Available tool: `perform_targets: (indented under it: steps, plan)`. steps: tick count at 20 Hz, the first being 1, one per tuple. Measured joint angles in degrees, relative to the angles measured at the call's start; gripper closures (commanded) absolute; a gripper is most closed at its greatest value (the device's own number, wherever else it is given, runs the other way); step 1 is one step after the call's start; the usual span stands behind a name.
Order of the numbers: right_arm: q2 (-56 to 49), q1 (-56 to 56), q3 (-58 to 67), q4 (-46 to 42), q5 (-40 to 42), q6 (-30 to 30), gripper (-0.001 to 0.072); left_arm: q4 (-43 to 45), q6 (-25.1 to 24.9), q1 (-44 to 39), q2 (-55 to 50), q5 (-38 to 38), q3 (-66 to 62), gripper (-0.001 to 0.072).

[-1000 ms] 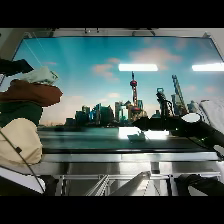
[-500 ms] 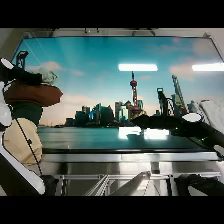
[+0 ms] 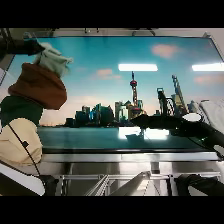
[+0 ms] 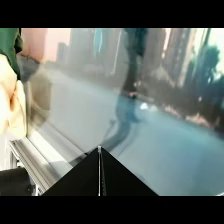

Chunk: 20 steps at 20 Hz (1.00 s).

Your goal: Fold the shirts.

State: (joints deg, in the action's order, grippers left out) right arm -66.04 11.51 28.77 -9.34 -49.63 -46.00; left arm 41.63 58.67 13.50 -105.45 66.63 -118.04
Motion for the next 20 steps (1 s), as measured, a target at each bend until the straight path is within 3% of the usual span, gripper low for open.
perform_targets:
  steps: [3,7,8,9,10,11,12,13,14,18,19,20]
  plan:
    - [0.5,-3.3,0.6,0.0,-1.8,1.1,0.0689,-14.2,-3.0,-3.1,7.3,5.7,3.2,0.0676]
    - [3.5,-12.8,1.4,0.0,-9.6,3.2,0.0679,-20.9,-2.5,-8.1,13.1,14.7,9.5,0.0678]
    - [4.5,-15.5,1.4,0.0,-11.6,3.6,0.0582,-21.6,-2.1,-9.6,14.2,17.1,12.1,0.0674]
    - [5.5,-17.9,1.5,-0.1,-13.6,4.0,0.0282,-21.6,-1.8,-11.1,15.0,19.0,15.0,0.0594]
    - [6.3,-19.9,1.5,-0.1,-15.6,4.8,0.008,-21.0,-1.7,-12.4,15.5,20.3,17.8,0.0366]
    - [6.9,-21.4,1.6,-0.1,-17.6,5.6,0.0078,-19.8,-1.4,-13.7,15.9,21.4,20.4,0.0226]
    - [7.3,-22.7,1.6,-0.1,-19.6,6.3,0.0143,-17.8,-1.0,-14.8,16.3,22.4,23.1,0.0014]
    - [7.6,-23.6,1.6,-0.2,-21.3,6.7,0.0327,-15.3,-0.3,-15.6,16.4,22.8,25.4,-0.0013]
    - [7.9,-24.2,1.6,-0.5,-22.7,6.9,0.0429,-12.6,0.5,-16.2,16.5,22.9,27.6,-0.0013]
    - [8.2,-25.2,1.6,-5.9,-25.5,6.8,0.0406,-1.7,4.7,-15.6,16.9,25.8,34.2,-0.0013]
    - [8.1,-25.2,1.6,-7.3,-25.7,6.3,0.0368,0.7,5.8,-15.0,17.0,26.6,36.0,-0.0013]
    - [8.0,-24.8,1.6,-8.6,-25.8,5.5,0.028,2.4,6.5,-14.5,17.0,27.0,38.0,-0.0013]
